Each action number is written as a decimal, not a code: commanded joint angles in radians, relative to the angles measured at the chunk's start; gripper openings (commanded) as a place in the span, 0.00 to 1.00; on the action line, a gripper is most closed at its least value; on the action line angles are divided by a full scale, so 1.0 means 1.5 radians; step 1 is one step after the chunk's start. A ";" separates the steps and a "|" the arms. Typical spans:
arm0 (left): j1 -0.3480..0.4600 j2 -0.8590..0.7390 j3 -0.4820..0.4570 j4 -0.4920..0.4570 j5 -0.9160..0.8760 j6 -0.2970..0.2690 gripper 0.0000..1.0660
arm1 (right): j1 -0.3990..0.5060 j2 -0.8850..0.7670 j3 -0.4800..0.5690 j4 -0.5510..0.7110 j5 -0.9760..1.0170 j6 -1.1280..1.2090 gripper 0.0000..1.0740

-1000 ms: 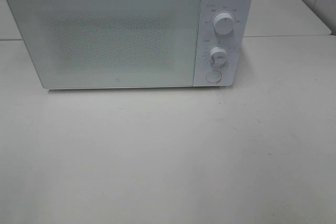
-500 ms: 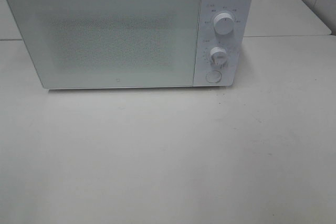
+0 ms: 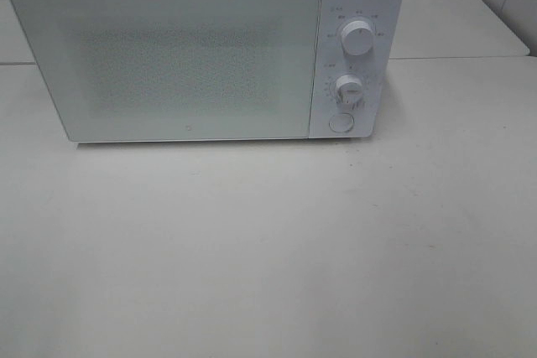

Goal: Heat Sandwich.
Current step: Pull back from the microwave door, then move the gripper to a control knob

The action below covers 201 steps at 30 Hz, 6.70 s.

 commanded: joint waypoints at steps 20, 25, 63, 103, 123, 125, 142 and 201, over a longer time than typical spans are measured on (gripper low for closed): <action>-0.004 -0.016 0.001 0.002 -0.009 0.001 0.92 | -0.005 0.081 -0.029 -0.005 -0.068 -0.004 0.76; -0.004 -0.016 0.001 0.002 -0.009 0.001 0.92 | -0.005 0.142 -0.029 -0.005 -0.140 -0.003 0.75; -0.004 -0.016 0.001 0.002 -0.009 0.001 0.92 | -0.005 0.625 -0.025 0.000 -0.579 0.017 0.71; -0.004 -0.012 0.001 0.002 -0.009 0.002 0.92 | 0.246 0.869 0.138 0.455 -1.290 -0.365 0.71; -0.004 -0.012 0.001 0.002 -0.009 0.002 0.92 | 0.442 1.085 0.074 0.607 -1.422 -0.333 0.71; -0.004 -0.012 0.001 0.002 -0.009 0.002 0.92 | 0.453 1.110 0.057 0.626 -1.421 -0.333 0.71; -0.004 -0.012 0.001 0.002 -0.009 0.002 0.92 | 0.460 1.197 0.011 0.646 -1.458 -0.285 0.71; -0.004 -0.012 0.001 0.002 -0.009 0.002 0.92 | 0.359 1.364 -0.204 0.541 -1.390 -0.265 0.27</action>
